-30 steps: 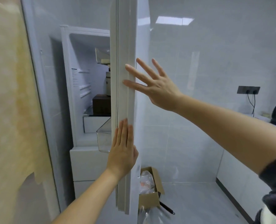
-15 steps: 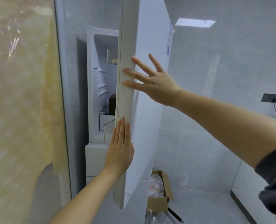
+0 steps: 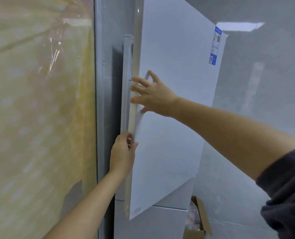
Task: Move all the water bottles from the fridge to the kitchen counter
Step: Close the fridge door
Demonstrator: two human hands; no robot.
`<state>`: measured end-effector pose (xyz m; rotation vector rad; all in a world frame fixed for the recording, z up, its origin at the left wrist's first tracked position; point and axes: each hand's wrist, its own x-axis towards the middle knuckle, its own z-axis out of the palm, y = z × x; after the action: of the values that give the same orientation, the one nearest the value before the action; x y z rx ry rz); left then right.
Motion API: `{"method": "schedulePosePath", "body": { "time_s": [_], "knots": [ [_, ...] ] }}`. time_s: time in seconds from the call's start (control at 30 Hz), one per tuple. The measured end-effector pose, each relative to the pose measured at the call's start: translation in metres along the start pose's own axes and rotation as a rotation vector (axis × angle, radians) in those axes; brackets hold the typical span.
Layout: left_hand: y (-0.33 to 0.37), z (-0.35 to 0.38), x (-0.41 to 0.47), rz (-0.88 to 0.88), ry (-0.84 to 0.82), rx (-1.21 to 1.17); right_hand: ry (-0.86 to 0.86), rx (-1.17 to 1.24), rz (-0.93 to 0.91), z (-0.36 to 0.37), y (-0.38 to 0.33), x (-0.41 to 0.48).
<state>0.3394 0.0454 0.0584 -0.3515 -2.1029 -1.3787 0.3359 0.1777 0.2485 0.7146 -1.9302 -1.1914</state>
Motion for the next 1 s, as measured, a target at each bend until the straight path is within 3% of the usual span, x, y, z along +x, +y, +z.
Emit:
{"method": "schedulePosePath", "body": {
  "time_s": [0.2,0.53,1.0],
  "knots": [
    [-0.039,-0.012,0.052,0.01,-0.072,0.118,-0.124,-0.02,0.047,0.018,-0.017,0.064],
    [-0.085,-0.013,0.116,0.004,-0.158,0.091,-0.204,-0.053,0.1,0.06,-0.03,0.126],
    [-0.126,0.013,0.166,-0.134,-0.107,0.081,-0.019,0.005,-0.044,0.13,-0.02,0.164]
  ]
}}
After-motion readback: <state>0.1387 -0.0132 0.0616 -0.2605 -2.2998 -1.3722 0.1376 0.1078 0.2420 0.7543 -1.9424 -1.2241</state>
